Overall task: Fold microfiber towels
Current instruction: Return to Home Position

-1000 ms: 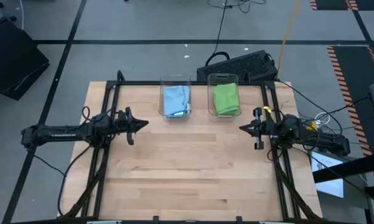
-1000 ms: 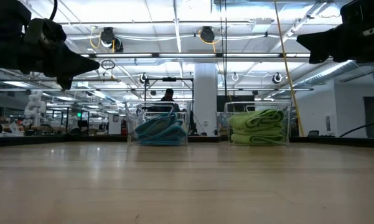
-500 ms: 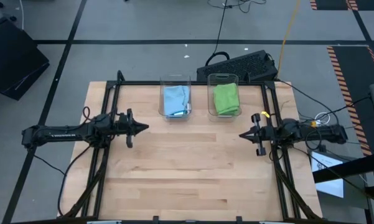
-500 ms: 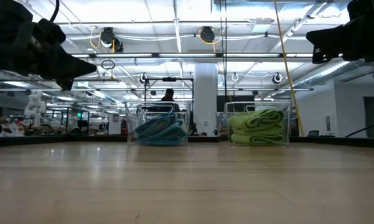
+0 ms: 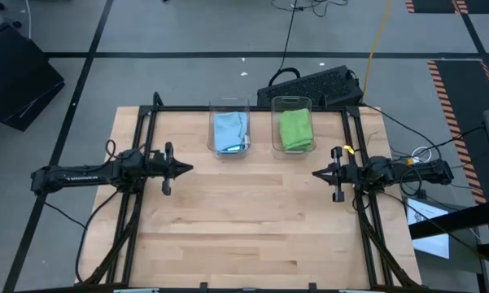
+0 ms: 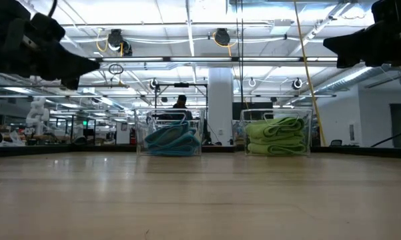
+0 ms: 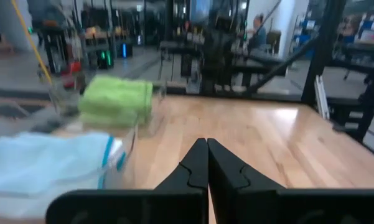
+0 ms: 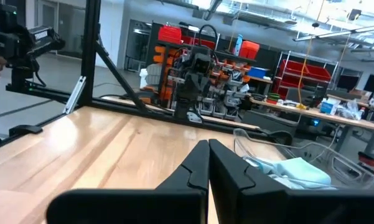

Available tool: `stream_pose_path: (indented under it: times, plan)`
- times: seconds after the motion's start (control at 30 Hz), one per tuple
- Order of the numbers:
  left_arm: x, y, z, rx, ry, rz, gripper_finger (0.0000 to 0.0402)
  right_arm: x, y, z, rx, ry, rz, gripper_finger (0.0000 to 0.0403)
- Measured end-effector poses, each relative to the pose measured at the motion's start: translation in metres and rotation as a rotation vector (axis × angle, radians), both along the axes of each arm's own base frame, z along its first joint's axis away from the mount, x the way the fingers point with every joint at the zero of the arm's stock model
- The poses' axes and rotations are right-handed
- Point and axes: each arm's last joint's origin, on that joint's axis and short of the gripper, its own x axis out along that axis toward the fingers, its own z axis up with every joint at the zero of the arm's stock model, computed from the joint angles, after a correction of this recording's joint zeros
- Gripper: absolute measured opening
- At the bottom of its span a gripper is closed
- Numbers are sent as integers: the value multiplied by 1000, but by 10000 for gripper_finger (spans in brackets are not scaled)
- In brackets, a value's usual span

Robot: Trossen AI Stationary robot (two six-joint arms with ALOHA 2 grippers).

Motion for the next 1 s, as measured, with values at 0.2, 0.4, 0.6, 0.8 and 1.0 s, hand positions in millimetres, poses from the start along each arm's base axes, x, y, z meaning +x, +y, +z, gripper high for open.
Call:
stream_pose_path:
  times: [0.2,0.4,0.6,0.8,1.0]
  plan:
    - [-10,-1,3,6,-44,20,0,0,0,-3,33,28,2,0]
    - [-15,-4,4,28,-60,38,0,0,0,-3,121,36,7,0]
    - [-15,-5,2,18,-49,25,0,0,-1,0,118,3,-6,0]
    - [-15,-6,2,26,-45,24,0,-1,-1,5,66,-49,-19,0]
    - [-15,-6,2,34,-44,24,0,0,-1,-2,62,25,-21,0]
